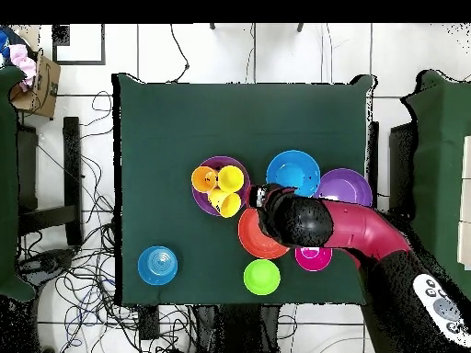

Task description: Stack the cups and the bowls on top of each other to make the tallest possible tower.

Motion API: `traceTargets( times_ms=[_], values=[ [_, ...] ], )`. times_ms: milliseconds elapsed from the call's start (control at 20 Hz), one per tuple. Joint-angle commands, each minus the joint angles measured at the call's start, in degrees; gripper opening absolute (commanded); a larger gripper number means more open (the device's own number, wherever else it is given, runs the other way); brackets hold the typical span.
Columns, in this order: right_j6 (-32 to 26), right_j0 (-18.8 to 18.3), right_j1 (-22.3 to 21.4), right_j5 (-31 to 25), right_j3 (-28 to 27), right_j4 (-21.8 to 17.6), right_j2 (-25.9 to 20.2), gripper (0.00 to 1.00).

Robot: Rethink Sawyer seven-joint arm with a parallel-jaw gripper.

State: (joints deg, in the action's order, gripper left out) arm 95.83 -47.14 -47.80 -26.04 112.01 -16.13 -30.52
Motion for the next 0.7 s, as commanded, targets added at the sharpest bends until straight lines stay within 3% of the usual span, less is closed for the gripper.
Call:
traceTargets(
  times_ms=[50,450,700],
  values=[
    [-1.20,1.20,4.45,-3.81,-3.03,-1.36,-1.70,1.00],
    [0.23,3.58,11.75,1.38,-6.23,-6.52,3.33,1.00],
    [-2.12,3.46,14.20,-1.42,-10.74,-7.44,3.26,1.00]
  ],
)
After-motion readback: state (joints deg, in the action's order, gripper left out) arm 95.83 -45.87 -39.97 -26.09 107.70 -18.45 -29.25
